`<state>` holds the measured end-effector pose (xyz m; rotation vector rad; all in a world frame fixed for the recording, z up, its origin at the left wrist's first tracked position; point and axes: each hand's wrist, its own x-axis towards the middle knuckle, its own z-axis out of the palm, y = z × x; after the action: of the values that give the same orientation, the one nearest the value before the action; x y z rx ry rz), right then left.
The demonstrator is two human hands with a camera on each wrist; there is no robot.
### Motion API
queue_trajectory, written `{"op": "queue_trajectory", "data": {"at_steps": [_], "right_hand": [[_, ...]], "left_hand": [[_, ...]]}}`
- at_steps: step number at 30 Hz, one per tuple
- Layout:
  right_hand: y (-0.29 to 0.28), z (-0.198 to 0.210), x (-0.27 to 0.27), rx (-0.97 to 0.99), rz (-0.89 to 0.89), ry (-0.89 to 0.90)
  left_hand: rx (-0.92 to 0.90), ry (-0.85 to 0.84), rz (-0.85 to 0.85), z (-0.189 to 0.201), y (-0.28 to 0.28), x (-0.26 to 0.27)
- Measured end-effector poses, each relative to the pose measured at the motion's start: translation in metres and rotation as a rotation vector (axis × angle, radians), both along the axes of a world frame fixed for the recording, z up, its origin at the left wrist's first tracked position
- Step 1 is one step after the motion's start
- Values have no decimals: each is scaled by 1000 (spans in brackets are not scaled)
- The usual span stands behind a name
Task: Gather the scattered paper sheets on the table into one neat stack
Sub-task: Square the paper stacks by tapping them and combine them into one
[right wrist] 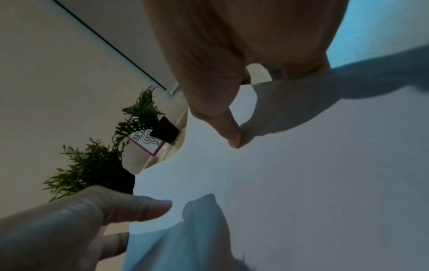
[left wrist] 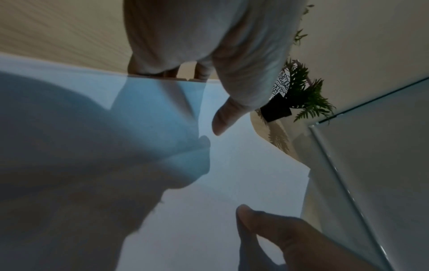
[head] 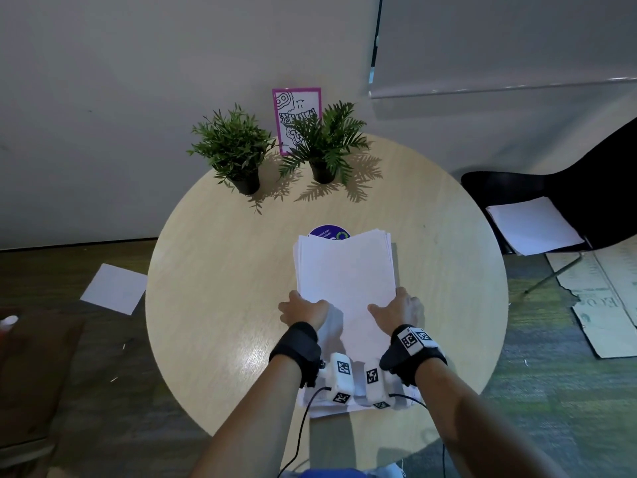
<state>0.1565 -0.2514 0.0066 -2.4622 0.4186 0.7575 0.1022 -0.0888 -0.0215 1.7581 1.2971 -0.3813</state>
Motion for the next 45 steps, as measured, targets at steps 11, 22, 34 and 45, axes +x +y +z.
{"op": "queue_trajectory", "data": {"at_steps": [11, 22, 34, 45], "right_hand": [[0, -2, -1, 46, -17, -10], [6, 3, -5, 8, -26, -23], [11, 0, -10, 30, -71, -64], [-2, -17, -1, 53, -53, -75]], "left_hand": [[-87, -134, 88, 0, 8, 0], [-63, -157, 76, 3, 4, 0], [-55, -129, 68, 14, -8, 0], [-66, -206, 111, 8, -9, -3]]}}
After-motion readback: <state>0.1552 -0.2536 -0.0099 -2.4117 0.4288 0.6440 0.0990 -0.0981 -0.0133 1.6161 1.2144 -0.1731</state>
